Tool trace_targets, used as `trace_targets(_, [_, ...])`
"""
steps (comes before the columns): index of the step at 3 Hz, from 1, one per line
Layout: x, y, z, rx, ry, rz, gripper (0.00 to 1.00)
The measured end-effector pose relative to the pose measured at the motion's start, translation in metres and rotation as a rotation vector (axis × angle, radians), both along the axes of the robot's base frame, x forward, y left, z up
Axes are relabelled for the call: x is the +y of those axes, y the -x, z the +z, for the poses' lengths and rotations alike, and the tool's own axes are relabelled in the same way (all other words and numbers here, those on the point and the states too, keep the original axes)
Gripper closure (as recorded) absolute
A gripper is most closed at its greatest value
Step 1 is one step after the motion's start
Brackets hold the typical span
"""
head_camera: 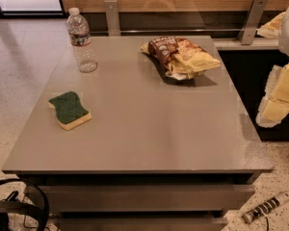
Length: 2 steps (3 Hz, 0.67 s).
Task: Move brown chip bag near sponge
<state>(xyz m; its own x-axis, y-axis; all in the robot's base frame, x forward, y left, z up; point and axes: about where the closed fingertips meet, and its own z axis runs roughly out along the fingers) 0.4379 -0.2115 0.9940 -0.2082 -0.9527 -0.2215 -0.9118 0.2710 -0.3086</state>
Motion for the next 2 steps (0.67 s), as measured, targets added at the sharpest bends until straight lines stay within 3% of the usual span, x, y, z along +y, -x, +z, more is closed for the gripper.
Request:
trace_targets(1, [-0.001,-0.002,0.004,-0.008,-0.003,-0.011,0.00])
trace_targets(2, [-0.006,-0.021,0.014,-0.033,-0.031,-0.048,0.00])
